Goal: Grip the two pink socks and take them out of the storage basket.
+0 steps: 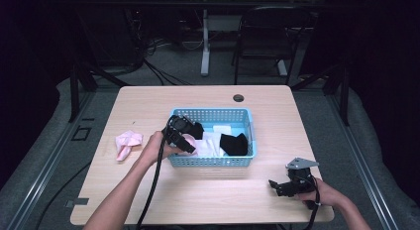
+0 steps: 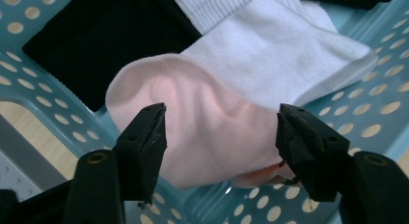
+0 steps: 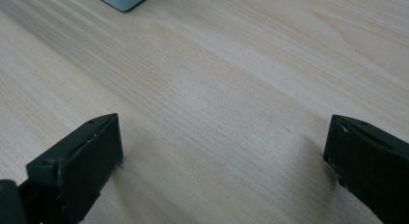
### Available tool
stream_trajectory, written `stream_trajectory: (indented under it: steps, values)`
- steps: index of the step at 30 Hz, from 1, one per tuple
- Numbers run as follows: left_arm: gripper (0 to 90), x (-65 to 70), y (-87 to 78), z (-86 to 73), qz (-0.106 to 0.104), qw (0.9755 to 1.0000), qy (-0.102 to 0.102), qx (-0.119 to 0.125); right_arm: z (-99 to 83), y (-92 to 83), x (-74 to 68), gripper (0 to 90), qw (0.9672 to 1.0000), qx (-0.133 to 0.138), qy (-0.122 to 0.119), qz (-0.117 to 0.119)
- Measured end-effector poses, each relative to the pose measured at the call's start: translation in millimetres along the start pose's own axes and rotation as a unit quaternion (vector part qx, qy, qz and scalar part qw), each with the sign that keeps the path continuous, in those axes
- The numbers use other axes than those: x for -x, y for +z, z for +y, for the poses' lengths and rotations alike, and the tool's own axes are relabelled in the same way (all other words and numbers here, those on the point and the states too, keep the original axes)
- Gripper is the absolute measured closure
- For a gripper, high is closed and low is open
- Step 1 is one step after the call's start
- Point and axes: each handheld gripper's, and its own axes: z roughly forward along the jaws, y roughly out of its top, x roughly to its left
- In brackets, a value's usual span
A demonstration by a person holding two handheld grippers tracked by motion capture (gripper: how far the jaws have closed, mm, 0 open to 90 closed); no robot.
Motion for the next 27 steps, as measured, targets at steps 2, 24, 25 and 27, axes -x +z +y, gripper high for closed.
stream_trajectory:
  steps: [2,24,25,27]
  values:
    - [40.7,0.6,1.6,0.5,0.001,1.0000,-0.001,-0.008,0.0,0.0,0.0,0.0,1.0000,0.000,0.000,0.000]
    - [70.3,-0.8,21.0,4.1,-0.005,0.9981,-0.013,-0.060,0.0,0.0,-0.1,0.0,1.0000,0.000,-0.001,-0.001]
    - [74.3,-0.4,21.1,4.4,-0.005,0.9980,-0.012,-0.062,-0.1,0.1,-0.1,0.0,1.0000,0.001,0.000,-0.001]
    - [82.4,-0.1,21.4,4.5,-0.004,0.9981,-0.011,-0.061,0.0,0.0,-0.1,0.0,1.0000,0.001,-0.001,-0.001]
